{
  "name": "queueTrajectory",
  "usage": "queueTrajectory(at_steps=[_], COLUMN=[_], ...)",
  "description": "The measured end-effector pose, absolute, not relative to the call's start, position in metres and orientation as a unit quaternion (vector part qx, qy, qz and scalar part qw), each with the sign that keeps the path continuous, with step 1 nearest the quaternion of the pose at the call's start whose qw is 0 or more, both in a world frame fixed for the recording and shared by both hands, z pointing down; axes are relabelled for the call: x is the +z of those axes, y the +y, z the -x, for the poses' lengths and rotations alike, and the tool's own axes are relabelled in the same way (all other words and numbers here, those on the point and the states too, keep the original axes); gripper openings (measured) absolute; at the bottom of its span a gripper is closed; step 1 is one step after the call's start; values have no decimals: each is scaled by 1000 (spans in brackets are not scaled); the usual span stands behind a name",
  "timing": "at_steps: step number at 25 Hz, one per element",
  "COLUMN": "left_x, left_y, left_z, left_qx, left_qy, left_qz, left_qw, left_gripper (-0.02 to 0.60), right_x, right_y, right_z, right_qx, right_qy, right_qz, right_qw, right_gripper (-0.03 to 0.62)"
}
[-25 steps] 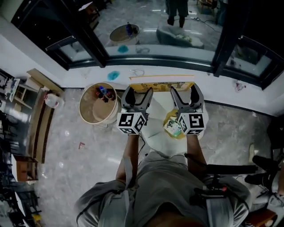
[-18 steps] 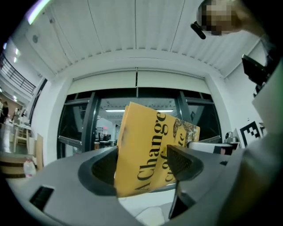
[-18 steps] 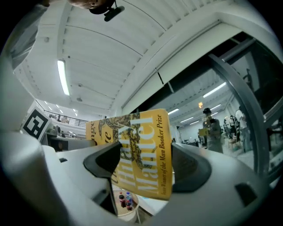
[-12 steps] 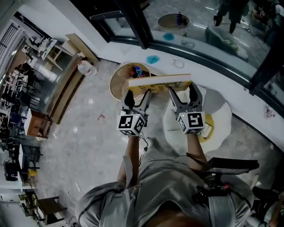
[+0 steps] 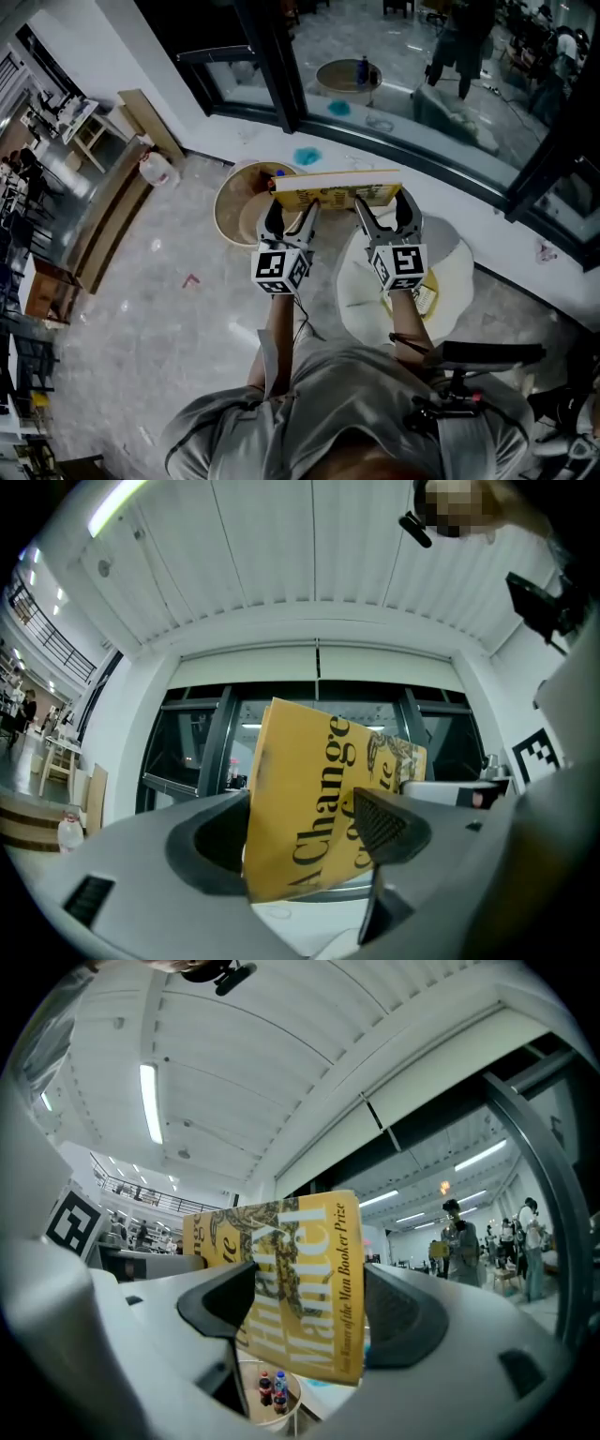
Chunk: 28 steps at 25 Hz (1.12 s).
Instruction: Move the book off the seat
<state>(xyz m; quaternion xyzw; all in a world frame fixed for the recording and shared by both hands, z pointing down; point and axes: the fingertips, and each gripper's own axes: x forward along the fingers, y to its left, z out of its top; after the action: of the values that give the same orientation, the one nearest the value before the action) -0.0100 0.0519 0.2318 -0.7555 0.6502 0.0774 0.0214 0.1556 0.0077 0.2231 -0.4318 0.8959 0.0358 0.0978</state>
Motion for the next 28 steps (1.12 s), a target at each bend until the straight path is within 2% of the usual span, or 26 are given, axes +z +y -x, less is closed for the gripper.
queueTrajectory(at_steps=[16,28], left_x=[257,293], left_y=[39,40], left_z=[223,315], left_qx=[96,119], left_qy=[650,677], left_qz=[753,725], left_qw=[-4,-43], left_gripper=[359,357], right_x=[236,263], right_y=[-5,-15], right_z=[59,155], right_qx=[53,48], right_qy=[897,911], right_qz=[434,409], right_qw=[59,8], right_gripper=[344,344])
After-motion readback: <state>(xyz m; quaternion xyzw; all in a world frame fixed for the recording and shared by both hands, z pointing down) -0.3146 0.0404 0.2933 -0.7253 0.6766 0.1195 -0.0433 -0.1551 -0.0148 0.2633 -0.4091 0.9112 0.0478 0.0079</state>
